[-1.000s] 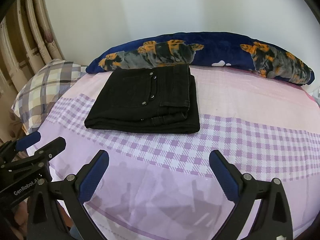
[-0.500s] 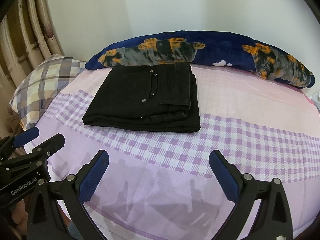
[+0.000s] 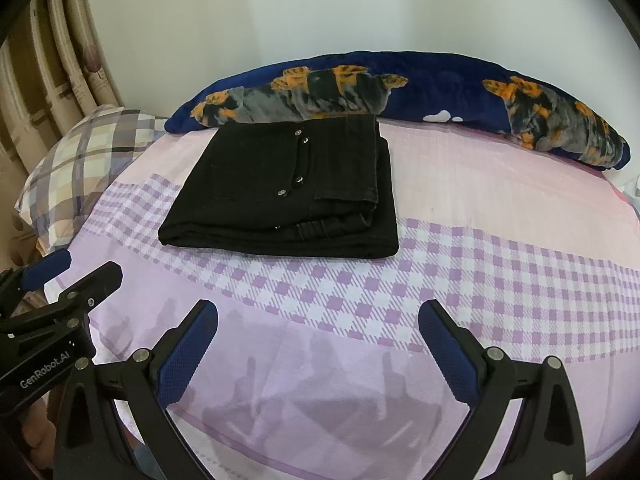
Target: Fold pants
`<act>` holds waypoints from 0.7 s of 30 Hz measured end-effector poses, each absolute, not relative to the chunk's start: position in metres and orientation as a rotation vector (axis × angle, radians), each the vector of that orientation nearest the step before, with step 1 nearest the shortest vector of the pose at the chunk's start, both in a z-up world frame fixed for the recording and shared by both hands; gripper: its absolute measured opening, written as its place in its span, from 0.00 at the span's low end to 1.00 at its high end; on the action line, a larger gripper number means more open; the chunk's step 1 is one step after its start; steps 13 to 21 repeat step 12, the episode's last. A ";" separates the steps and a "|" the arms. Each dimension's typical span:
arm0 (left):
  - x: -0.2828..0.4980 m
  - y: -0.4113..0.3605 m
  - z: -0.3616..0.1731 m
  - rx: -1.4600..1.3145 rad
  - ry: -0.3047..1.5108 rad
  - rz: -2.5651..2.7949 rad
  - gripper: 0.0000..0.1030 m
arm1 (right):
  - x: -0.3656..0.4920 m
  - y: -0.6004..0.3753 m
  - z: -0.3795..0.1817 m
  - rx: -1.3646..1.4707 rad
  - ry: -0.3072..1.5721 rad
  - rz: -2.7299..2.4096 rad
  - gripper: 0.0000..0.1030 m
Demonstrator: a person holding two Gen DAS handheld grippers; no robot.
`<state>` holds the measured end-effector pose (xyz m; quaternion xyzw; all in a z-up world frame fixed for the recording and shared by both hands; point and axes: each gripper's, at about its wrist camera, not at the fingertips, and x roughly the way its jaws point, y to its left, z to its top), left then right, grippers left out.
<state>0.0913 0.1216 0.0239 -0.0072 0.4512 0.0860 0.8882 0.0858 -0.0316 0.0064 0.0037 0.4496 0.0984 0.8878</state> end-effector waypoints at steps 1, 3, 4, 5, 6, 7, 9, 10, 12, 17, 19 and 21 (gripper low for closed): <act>0.091 0.121 0.023 -0.015 0.936 0.180 0.73 | 0.086 -0.032 0.006 0.008 0.933 0.207 0.96; 0.091 0.121 0.023 -0.014 0.940 0.175 0.73 | 0.086 -0.032 0.006 0.006 0.936 0.204 0.96; 0.092 0.122 0.022 -0.015 0.944 0.167 0.73 | 0.086 -0.032 0.006 0.006 0.938 0.205 0.96; 0.092 0.122 0.021 -0.017 0.945 0.165 0.73 | 0.086 -0.032 0.005 0.008 0.939 0.206 0.96; 0.091 0.122 0.020 -0.016 0.944 0.158 0.73 | 0.086 -0.032 0.004 0.007 0.940 0.205 0.96; 0.091 0.122 0.020 -0.016 0.945 0.153 0.73 | 0.086 -0.032 0.004 0.007 0.939 0.205 0.96; 0.092 0.122 0.018 -0.017 0.946 0.149 0.73 | 0.086 -0.033 0.003 0.008 0.940 0.205 0.96; 0.092 0.122 0.018 -0.018 0.945 0.144 0.73 | 0.086 -0.033 0.004 0.007 0.940 0.205 0.96; 0.093 0.121 0.017 -0.020 0.946 0.147 0.73 | 0.086 -0.033 0.003 0.006 0.941 0.205 0.96; 0.093 0.121 0.017 -0.020 0.946 0.147 0.73 | 0.086 -0.033 0.003 0.006 0.941 0.205 0.96; 0.093 0.121 0.017 -0.020 0.946 0.147 0.73 | 0.086 -0.033 0.003 0.006 0.941 0.205 0.96; 0.093 0.121 0.017 -0.020 0.946 0.147 0.73 | 0.086 -0.033 0.003 0.006 0.941 0.205 0.96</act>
